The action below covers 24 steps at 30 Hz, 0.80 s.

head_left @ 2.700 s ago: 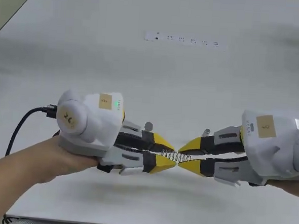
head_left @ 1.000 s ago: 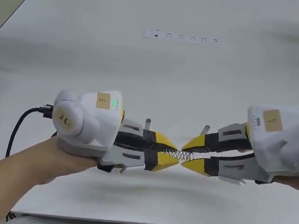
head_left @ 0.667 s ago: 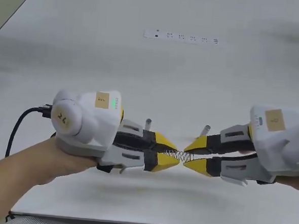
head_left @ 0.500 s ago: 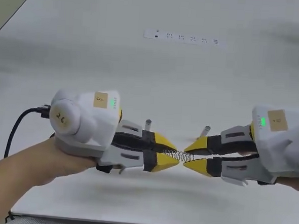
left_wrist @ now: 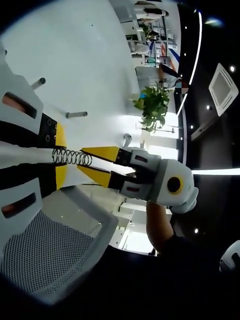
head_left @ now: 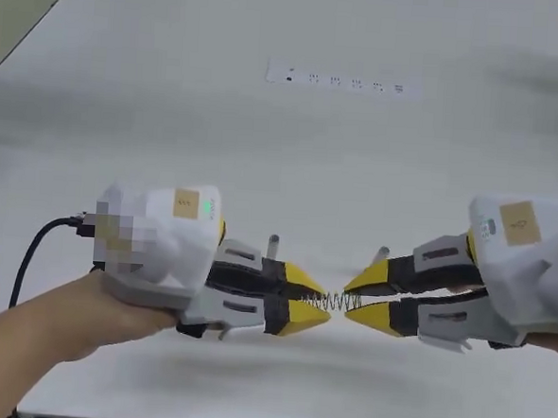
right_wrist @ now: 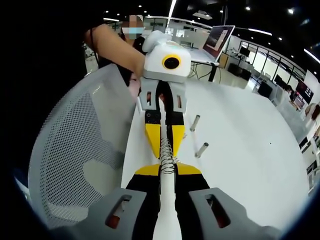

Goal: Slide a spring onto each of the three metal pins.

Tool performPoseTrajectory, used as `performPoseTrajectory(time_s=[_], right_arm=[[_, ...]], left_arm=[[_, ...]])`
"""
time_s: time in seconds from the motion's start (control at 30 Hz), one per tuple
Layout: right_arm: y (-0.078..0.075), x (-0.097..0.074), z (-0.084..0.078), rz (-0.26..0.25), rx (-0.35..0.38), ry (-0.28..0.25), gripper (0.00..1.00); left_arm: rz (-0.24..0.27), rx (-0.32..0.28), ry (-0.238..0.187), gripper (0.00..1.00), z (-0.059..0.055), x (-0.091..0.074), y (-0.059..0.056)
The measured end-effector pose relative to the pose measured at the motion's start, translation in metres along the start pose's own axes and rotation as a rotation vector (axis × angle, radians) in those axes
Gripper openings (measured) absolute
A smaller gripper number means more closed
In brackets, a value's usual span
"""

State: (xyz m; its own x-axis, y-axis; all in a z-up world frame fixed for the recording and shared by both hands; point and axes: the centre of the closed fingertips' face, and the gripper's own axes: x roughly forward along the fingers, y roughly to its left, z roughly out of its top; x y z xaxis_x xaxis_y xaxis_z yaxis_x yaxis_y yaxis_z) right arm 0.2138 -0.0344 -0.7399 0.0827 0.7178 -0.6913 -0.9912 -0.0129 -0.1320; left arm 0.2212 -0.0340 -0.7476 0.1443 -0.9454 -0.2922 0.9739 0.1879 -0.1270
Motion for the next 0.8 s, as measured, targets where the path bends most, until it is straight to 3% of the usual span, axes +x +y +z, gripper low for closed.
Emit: performPoseTrajectory(time_s=[0.2,0.33,0.47,0.8], right_arm=[[-0.001,-0.002,0.006,0.003,-0.031,0.01,0.06],[0.001,-0.003,0.019,0.01,-0.047,-0.02,0.06],[0.001,0.0,0.024,0.013,-0.07,-0.019,0.06],[0.002,0.002,0.038,0.011,-0.043,-0.08,0.06]], left_arm=[[0.0,0.002,0.005,0.02,-0.001,0.0,0.0],[0.003,0.014,0.021,0.02,-0.004,0.0,0.001],[0.003,0.028,0.027,0.02,-0.005,0.0,0.0],[0.01,0.042,0.022,0.02,-0.004,0.002,-0.001]])
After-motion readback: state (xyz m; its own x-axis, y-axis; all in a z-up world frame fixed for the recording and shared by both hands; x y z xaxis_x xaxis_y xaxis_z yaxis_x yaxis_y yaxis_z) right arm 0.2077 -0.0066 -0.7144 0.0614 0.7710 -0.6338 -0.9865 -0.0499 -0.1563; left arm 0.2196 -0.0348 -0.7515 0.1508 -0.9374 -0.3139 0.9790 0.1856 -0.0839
